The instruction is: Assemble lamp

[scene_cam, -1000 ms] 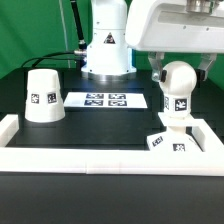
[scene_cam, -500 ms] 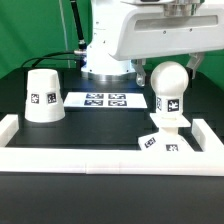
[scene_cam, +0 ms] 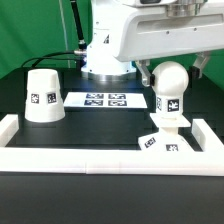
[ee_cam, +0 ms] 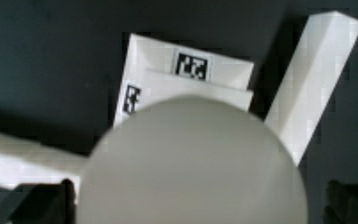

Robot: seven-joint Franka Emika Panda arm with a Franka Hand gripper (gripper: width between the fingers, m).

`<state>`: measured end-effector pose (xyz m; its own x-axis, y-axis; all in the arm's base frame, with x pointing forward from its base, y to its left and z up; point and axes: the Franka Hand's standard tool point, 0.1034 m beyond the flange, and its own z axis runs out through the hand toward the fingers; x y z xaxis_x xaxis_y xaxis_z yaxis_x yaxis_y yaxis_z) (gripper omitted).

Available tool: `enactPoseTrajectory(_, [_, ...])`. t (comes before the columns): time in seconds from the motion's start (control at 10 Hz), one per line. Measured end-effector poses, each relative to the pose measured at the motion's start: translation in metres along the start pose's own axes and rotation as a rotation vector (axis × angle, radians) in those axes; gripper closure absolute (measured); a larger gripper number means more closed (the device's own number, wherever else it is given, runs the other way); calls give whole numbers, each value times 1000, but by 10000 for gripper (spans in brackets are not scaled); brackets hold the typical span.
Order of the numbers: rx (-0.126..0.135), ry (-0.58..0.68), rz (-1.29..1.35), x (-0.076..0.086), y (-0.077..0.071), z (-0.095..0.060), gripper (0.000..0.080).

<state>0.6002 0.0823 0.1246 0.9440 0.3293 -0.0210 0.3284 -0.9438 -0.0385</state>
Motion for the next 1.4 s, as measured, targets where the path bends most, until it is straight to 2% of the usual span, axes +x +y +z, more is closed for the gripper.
enactPoseTrajectory(0.1, [0, -1, -3, -1, -1, 2, 100])
enactPoseTrajectory(0.2, [0, -1, -1, -1, 0, 2, 197])
enactPoseTrajectory(0.4, [-1, 0, -1, -1, 0, 2, 223])
enactPoseTrajectory(0.8, [0, 0, 39, -1, 0, 2, 223])
enactPoseTrajectory(1.4, [9, 6, 563, 1, -4, 3, 221])
